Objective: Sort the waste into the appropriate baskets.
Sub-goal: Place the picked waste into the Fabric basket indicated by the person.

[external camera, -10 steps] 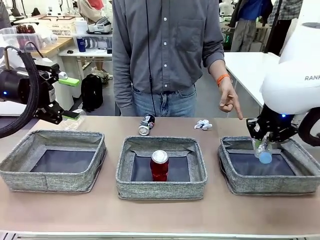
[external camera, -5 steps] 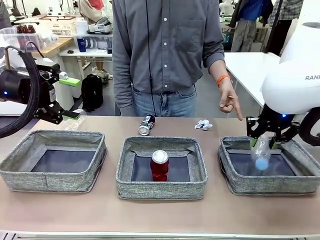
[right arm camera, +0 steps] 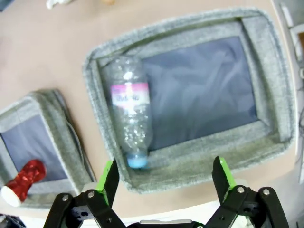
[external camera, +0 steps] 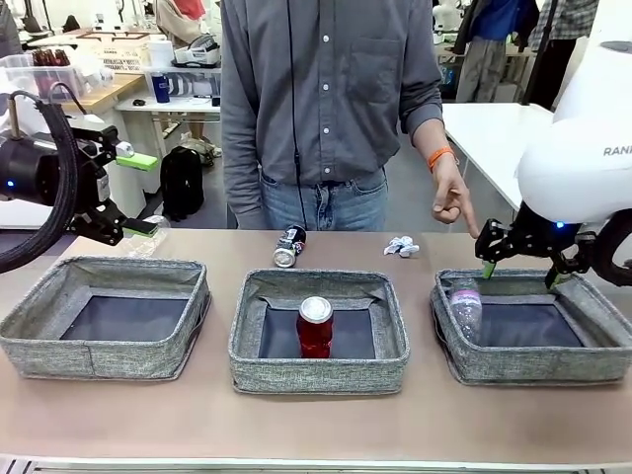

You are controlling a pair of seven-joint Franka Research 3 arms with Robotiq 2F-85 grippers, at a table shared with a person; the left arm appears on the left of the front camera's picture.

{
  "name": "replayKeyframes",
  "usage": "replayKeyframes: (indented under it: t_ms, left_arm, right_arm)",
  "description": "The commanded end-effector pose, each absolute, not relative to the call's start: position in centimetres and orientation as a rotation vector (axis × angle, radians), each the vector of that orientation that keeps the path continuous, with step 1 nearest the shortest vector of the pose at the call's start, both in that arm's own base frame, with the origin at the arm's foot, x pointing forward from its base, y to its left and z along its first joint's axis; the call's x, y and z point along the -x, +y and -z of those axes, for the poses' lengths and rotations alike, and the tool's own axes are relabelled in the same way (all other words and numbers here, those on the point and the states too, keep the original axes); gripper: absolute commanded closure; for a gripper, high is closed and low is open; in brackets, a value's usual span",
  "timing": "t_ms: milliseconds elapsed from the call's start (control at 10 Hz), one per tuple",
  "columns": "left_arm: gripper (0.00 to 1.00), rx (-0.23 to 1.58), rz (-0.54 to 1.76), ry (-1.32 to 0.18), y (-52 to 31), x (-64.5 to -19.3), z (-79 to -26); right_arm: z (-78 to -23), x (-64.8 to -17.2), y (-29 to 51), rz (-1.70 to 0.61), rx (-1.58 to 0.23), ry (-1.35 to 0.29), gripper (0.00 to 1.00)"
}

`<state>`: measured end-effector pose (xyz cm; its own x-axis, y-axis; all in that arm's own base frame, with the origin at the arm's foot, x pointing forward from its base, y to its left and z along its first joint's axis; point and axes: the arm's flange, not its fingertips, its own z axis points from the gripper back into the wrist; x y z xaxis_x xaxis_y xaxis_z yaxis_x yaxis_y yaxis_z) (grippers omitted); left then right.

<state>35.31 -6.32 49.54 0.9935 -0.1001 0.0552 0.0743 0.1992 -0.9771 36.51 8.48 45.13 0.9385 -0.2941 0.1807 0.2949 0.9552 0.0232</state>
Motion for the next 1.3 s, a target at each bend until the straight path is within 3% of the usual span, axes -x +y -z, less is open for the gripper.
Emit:
replayKeyframes:
  t_ms: [0, 200, 400, 500, 800, 900, 1100, 1200]
  left_arm:
    - [0.0, 1.366, 0.138, 0.011, -6.3, -35.1, -49.4]
    - [0.0, 1.366, 0.138, 0.011, -6.3, -35.1, -49.4]
    - [0.0, 1.366, 0.138, 0.011, -6.3, -35.1, -49.4]
    - [0.0, 1.366, 0.138, 0.011, -6.3, -35.1, -49.4]
    - [0.0, 1.366, 0.138, 0.011, -6.3, -35.1, -49.4]
    - [0.0, 1.366, 0.138, 0.011, -6.3, -35.1, -49.4]
    - [0.0, 1.366, 0.138, 0.011, -6.3, -35.1, -49.4]
    - [0.0, 1.366, 0.138, 0.011, -6.3, -35.1, -49.4]
  right_arm:
    - [-45.4, -36.9, 8.7, 0.324, -0.041, -0.206, 0.0]
    - [-45.9, -36.9, 8.8, 0.32, -0.197, -0.207, 0.0]
    - [-47.0, -37.4, 8.2, 0.358, -0.689, -0.057, 0.0]
    - [-47.3, -37.5, 8.2, 0.338, -0.849, -0.002, 0.0]
    - [-47.8, -37.5, 8.6, 0.196, -1.437, -0.03, 0.0]
    - [-47.6, -37.6, 8.8, 0.182, -1.544, -0.017, 0.0]
    - [-46.8, -38.2, 9.1, 0.274, -1.516, 0.091, 0.0]
    - [-49.8, -37.1, 9.2, 0.293, -1.34, -0.077, 0.0]
